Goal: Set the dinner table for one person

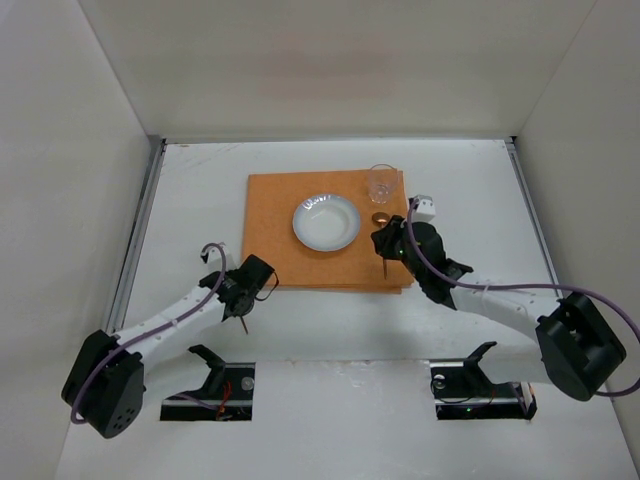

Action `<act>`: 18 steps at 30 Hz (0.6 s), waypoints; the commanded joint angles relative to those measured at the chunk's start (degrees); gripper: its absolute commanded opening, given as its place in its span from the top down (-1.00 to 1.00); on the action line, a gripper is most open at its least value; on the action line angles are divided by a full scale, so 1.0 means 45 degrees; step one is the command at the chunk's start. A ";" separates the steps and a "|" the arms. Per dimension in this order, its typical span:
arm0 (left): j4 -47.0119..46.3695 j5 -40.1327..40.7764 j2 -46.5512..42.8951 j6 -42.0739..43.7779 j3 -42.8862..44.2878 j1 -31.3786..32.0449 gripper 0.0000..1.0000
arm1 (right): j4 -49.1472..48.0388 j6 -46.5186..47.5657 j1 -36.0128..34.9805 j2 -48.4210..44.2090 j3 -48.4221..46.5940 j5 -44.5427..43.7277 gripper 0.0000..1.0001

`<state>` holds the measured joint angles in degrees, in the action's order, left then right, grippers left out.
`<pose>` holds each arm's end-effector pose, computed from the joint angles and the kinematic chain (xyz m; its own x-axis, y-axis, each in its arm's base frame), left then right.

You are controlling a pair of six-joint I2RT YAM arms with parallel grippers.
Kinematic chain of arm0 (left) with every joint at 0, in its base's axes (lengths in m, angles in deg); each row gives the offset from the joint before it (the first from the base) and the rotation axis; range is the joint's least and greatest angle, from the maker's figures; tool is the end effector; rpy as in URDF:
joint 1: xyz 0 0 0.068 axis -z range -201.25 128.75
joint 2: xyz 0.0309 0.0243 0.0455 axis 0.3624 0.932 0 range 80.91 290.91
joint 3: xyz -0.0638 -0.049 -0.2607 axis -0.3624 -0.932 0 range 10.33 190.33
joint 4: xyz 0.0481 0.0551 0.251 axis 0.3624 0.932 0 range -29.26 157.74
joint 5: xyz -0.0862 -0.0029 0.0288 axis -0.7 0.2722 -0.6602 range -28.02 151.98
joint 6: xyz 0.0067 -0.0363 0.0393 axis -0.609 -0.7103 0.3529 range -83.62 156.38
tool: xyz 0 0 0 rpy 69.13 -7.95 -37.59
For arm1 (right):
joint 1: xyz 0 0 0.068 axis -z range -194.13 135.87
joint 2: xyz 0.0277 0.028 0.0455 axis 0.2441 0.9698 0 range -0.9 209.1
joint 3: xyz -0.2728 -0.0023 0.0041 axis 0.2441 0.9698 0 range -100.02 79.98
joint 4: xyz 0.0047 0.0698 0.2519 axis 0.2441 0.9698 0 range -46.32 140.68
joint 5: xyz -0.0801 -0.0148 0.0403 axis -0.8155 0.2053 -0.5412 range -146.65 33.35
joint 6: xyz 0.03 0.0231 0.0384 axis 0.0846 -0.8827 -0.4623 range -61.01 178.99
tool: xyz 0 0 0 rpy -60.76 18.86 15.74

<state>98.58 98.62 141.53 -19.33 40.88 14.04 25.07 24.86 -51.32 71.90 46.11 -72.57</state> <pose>0.1519 -0.0816 0.1777 -0.6577 -0.3466 -0.6688 -0.4669 0.8843 0.0009 0.2223 0.1564 0.2208 -0.4400 0.3434 -0.8297 -0.1565 0.8805 0.4474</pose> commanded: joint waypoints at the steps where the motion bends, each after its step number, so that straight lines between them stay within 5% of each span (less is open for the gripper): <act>1: -0.0341 0.0353 0.0200 -0.0317 0.0283 0.0234 0.41 | -0.0845 -0.0091 0.0052 0.0053 -0.0110 0.0218 0.46; 18: -0.1867 -0.0311 0.0728 -0.0297 -0.0713 -0.0254 0.56 | -0.0845 -0.0091 0.0052 0.0327 -0.0169 0.0355 0.44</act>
<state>90.95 97.53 144.68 -20.00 38.69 13.21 24.81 24.67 -51.27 73.19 46.09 -71.55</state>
